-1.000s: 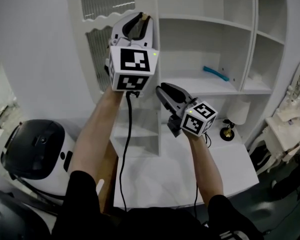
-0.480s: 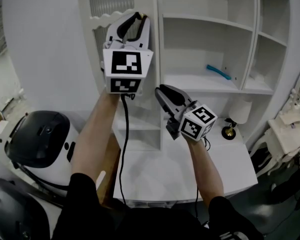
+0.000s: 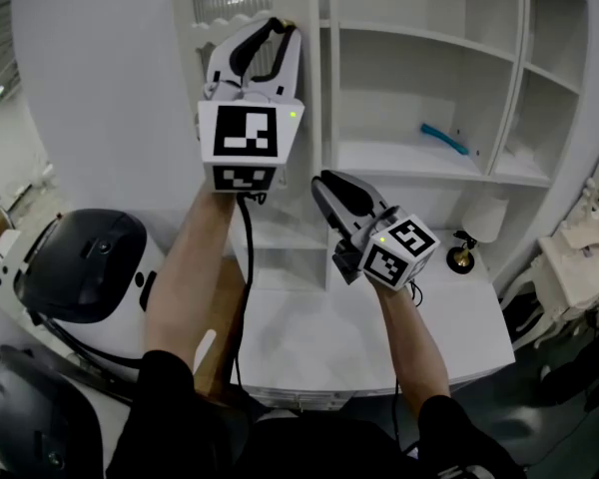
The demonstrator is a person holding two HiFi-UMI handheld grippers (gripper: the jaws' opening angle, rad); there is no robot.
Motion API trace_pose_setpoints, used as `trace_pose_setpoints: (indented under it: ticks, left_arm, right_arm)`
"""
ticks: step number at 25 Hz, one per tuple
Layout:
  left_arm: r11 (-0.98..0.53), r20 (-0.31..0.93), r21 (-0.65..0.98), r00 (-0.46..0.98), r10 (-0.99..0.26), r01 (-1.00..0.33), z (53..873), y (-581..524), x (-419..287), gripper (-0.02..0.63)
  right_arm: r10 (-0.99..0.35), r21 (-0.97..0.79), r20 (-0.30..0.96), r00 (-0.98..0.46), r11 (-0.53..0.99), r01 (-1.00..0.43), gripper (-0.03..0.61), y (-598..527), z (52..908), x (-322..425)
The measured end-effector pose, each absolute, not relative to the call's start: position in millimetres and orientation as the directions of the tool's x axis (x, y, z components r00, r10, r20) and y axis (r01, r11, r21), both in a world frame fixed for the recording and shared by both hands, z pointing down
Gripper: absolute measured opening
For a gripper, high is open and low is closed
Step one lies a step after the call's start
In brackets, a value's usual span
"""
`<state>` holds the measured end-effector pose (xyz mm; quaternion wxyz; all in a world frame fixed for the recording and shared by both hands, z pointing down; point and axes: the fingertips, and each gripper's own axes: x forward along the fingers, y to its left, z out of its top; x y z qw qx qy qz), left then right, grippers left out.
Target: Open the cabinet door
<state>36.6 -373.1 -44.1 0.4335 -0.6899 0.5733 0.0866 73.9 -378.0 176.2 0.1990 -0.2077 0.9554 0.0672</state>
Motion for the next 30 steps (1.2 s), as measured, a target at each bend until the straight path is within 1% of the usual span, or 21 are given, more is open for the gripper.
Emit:
trace_pose_setpoints:
  ticks: [11,16,21,30]
  left_arm:
    - [-0.018,-0.640,-0.497,0.380,-0.668,-0.868,-45,-334,11,0.095]
    - [-0.079,-0.631,-0.502,0.427,-0.647,-0.861,-45,-323,1,0.097]
    - [-0.161,-0.618,-0.472,0.456,-0.641,-0.867,-46,-306,-12,0.097]
    - [-0.205,-0.663,-0.433,0.464,-0.587,-0.878,-46,-272,-55,0.097]
  right_arm:
    - [-0.379,0.034,-0.445,-0.811,0.898,-0.438,0.075,-335,175,51]
    - [-0.420,0.027,-0.449,-0.789,0.876,-0.482,0.075,-321,174,41]
    - [-0.448,0.030,-0.448,-0.774,0.857,-0.514,0.075,-304,174,25]
    - [-0.429,0.086,-0.444,-0.787,0.853,-0.514,0.077,-267,173,-18]
